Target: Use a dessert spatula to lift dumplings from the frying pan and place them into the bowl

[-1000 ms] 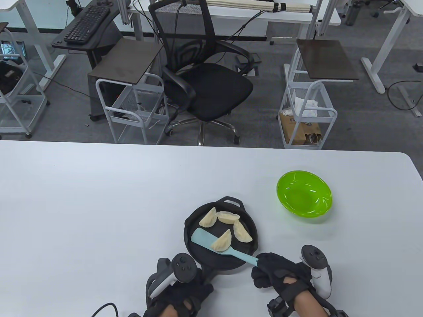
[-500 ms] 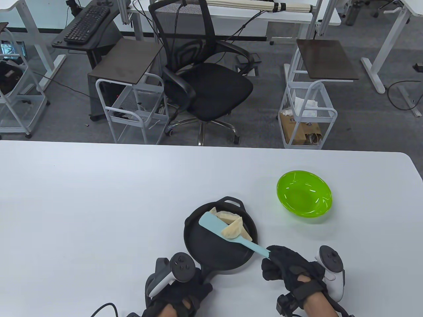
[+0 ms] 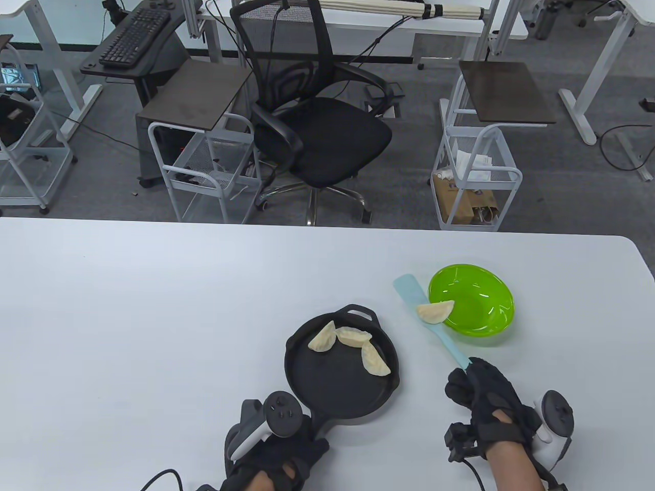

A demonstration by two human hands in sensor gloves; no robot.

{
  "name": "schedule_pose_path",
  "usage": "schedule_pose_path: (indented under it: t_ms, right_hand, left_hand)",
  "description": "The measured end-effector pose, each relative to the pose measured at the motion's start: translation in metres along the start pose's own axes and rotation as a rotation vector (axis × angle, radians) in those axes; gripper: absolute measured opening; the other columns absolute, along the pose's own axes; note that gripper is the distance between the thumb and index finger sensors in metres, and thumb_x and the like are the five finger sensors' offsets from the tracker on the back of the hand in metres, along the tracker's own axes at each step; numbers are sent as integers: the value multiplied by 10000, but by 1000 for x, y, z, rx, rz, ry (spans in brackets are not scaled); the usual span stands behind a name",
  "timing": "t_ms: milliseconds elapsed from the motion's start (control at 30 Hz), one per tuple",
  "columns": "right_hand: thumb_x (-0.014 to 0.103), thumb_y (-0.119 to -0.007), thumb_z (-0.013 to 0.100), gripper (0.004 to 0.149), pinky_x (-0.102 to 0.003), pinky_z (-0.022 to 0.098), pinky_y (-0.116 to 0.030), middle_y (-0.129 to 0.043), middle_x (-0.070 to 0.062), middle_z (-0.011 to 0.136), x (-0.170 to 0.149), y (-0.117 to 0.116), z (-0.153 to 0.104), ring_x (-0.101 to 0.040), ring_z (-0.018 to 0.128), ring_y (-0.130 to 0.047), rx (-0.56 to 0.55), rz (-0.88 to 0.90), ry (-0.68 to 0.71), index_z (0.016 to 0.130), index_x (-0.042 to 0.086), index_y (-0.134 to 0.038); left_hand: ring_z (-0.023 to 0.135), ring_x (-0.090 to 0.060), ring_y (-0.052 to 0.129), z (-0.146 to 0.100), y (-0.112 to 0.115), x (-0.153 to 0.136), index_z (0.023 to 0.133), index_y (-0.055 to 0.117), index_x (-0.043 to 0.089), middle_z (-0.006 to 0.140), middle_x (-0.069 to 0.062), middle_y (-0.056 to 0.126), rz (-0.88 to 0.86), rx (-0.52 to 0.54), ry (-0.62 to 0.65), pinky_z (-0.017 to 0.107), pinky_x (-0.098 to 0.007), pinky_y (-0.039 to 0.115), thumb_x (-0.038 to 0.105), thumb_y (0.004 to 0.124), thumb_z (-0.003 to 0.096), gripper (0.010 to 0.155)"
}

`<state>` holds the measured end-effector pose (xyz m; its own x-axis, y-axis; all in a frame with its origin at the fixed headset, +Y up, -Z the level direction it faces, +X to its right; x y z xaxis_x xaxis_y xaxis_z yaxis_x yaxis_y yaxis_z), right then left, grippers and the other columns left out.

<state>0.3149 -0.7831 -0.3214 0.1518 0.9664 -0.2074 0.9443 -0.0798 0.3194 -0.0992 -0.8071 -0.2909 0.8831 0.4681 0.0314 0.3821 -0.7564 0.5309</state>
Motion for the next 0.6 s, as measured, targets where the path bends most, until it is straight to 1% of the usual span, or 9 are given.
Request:
schedule_pose_path:
  t_ms: [133,200,233,400,567,600]
  right_hand:
    - [291,-727,573,533,-587,575,-701,-905,-194,745,-1,18,5,-386,517,-975,-88,-3,10,972,-36,-592]
    - [293,-726,574,534,-586,581,-698,-903,-192,752,-2,23,7,-386,528,-972,-112,-2,2,975,-32,-589]
    - [295,-724,574,535,-585,585,-698,-903,-188,756,-4,26,8,-384,533,-973,-123,0,-7,978,-28,-585]
    - [290,-724,572,537,-594,593,-689,-899,-197,764,-8,35,11,-396,548,-972,-177,-2,-22,980,-31,-585]
    - [288,-723,574,538,-601,606,-678,-896,-205,778,-6,38,11,-406,572,-967,-189,-28,-12,988,-26,-580]
    - [287,-723,574,538,-603,607,-676,-895,-207,780,-5,38,12,-408,576,-967,-192,-44,-6,990,-23,-580]
  left_hand:
    - [399,-159,1014,0,0,0,989,622,175,613,93,1033,2,0,-1,441,-456,801,619,760,452,710]
    - [399,-159,1014,0,0,0,988,623,176,612,107,1032,2,0,0,440,-455,801,620,760,452,709]
    - [399,-160,1014,0,0,0,988,623,176,613,94,1033,1,1,-1,441,-455,800,620,760,452,709]
    - [400,-159,1014,0,1,0,989,621,176,614,105,1031,4,0,-1,441,-456,800,620,759,452,710]
    - [400,-159,1014,0,1,0,990,621,177,615,88,1032,3,1,-2,441,-455,801,621,758,452,711]
    - [399,-158,1014,0,1,0,989,621,177,613,108,1031,4,1,-2,440,-455,801,621,758,452,709]
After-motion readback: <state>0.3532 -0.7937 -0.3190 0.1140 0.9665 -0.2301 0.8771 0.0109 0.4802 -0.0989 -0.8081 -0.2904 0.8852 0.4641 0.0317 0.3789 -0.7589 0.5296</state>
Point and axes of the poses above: the tracker on the back of each hand, its own x axis roughly to the thumb side, its own z axis roughly from the wrist to the fingertips, y = z × x, the point moved 4 cm from there along z, roughly from the wrist to the fingertips
